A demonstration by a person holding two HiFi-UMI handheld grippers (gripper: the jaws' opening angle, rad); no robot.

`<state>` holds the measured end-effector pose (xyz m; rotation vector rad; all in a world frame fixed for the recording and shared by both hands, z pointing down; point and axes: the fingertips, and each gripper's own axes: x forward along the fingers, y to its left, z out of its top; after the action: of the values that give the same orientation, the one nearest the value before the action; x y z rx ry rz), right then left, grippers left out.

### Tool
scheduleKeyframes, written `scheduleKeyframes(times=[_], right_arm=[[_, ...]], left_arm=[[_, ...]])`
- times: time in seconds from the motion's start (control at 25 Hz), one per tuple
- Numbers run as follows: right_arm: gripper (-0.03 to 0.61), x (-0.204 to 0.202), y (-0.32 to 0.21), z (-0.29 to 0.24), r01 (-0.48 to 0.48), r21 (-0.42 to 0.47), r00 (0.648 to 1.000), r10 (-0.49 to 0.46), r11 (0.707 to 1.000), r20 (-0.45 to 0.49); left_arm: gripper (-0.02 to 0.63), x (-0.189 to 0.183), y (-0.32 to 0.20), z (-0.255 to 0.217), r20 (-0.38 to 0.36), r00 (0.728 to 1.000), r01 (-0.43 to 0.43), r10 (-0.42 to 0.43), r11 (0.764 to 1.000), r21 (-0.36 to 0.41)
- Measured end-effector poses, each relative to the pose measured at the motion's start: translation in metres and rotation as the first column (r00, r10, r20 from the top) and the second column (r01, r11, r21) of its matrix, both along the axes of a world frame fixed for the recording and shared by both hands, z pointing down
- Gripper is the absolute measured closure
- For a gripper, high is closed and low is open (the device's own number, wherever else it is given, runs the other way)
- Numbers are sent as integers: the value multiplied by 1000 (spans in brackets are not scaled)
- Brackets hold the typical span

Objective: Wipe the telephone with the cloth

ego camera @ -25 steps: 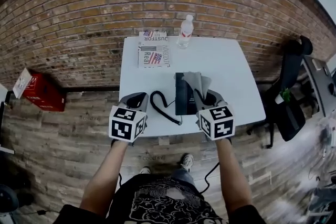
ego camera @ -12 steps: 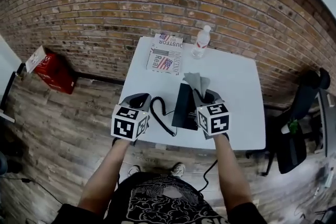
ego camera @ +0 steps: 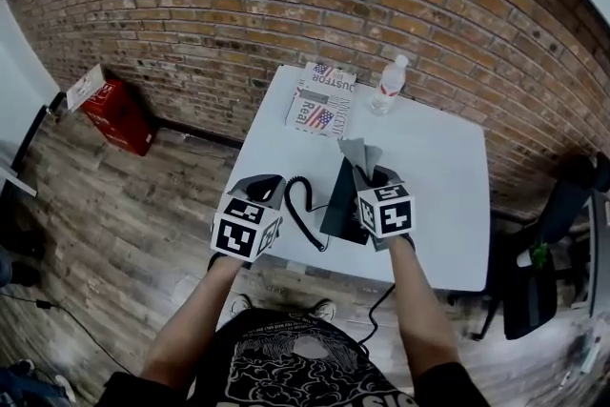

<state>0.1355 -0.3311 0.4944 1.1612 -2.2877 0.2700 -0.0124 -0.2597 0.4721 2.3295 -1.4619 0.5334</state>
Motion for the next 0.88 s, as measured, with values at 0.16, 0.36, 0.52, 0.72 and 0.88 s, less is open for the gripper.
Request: scheduleKeyframes(times=[0.16,0.36,0.52,0.72,0.88], right_arm=[[568,-5,8,16,13,-37,1000,-13,999,-4],[568,-5,17,26,-3,-74,1000,4,997,10],[568,-8,27,33,-5,-88,1000,6,996,7],[568,-13,38,39,-12,-101,1000,13,995,1],[568,-14,48,43,-24,-112,1000,23,993,-6]], left_arm=[[607,0,5,5,-8,1000,2,-2,1000,-9],[607,0,10,5,-13,1000,-6,6,1000,-11],[607,-6,18,8,-12,1000,-5,5,1000,-17],[607,-15,24,10,-16,1000,-6,5,1000,-23],[607,-18,27,11,-24,1000,-12,12,1000,-24]])
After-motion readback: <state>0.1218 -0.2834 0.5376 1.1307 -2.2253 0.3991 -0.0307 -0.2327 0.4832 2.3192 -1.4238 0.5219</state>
